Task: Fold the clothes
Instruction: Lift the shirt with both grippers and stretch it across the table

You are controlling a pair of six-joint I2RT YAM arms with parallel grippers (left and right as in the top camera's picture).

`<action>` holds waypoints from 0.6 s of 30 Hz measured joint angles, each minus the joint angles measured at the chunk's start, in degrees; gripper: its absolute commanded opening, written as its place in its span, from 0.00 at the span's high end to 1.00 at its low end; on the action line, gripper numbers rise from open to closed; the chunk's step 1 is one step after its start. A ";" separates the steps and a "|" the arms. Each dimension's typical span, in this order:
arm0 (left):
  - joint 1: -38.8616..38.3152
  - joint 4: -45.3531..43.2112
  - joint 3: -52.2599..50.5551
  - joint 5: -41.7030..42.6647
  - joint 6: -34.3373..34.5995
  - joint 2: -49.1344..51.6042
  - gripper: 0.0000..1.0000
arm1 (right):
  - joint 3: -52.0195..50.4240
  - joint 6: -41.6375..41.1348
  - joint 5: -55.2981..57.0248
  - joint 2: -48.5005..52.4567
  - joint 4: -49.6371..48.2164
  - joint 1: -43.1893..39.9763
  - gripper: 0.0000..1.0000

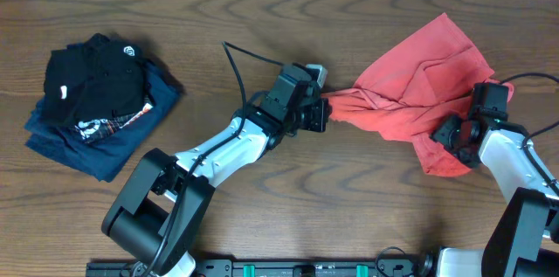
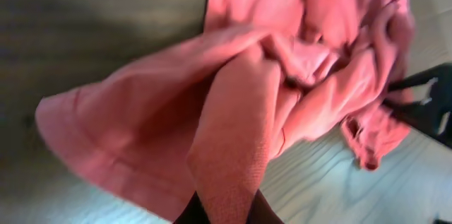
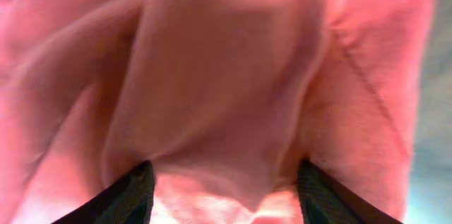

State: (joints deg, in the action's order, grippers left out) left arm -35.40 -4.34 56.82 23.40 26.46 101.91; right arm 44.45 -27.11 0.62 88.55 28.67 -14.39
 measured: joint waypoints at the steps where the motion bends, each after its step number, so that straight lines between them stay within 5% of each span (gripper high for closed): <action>1: 0.00 1.11 0.00 -0.11 -0.07 0.00 0.94 | 0.00 0.59 -2.05 0.00 -0.72 0.00 0.39; 8: 0.00 7.63 0.00 -1.57 -1.95 0.00 0.94 | 0.02 2.91 -10.88 0.00 -2.40 0.00 0.40; 10: 0.00 8.17 0.00 -1.73 -2.36 0.00 0.94 | 0.02 3.52 -11.06 0.00 -2.40 0.00 0.57; 12: 0.00 8.39 0.00 -1.84 -2.54 0.00 0.94 | 0.02 3.87 -10.56 0.00 -2.36 0.00 0.96; 18: 0.17 11.04 0.02 -3.34 -3.10 -0.02 0.94 | 0.02 3.91 -6.32 0.00 -2.14 0.00 0.99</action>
State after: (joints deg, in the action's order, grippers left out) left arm -35.22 6.70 56.84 20.05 23.35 101.89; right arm 44.47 -23.20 -5.69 88.55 26.52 -14.39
